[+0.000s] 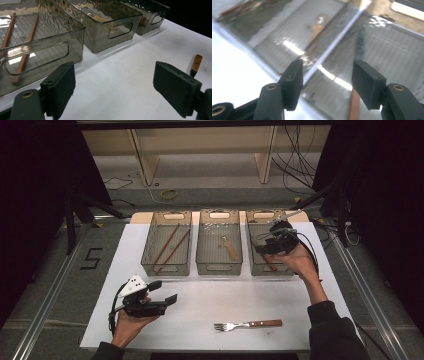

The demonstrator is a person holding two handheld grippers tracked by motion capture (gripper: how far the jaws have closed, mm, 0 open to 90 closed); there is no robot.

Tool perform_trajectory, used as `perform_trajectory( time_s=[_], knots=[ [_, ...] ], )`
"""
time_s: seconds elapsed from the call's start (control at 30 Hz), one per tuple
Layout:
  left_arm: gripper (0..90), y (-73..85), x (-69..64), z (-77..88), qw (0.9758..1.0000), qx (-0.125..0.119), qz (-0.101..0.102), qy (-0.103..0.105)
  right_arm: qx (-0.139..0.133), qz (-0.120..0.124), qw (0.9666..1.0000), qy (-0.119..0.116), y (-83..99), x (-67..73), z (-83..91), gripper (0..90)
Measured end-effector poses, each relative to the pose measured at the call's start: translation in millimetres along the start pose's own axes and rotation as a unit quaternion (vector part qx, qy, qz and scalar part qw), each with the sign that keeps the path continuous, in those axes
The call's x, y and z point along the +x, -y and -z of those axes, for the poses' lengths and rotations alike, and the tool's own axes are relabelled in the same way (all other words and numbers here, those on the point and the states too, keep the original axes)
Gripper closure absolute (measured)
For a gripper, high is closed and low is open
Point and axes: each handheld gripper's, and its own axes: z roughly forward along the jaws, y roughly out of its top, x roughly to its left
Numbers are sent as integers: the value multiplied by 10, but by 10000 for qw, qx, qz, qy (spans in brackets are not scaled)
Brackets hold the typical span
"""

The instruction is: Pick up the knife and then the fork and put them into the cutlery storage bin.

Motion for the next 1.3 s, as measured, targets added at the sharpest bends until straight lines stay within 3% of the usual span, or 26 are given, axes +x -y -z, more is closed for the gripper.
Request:
perform_trajectory(
  time_s=[0.23,0.43,0.6,0.93,1.03,1.3],
  knots=[
    [174,0,-3,1,10000,-11,-8,-5,-101,470,9983,-336,124,303,188,395],
    [174,1,-2,1,10000,2,4,-7,-69,791,9948,-633,306,530,229,374],
    [174,2,-3,-1,10000,6,6,-7,108,1024,9910,-860,472,693,227,356],
    [174,2,-5,0,10000,3,-4,0,436,1386,9835,-1081,660,900,166,351],
    [174,4,-4,0,10000,3,5,9,620,1563,9797,-1096,708,943,114,352],
    [174,7,-2,-6,10000,14,-6,10,882,1686,9745,-1192,810,993,48,351]
  ],
)
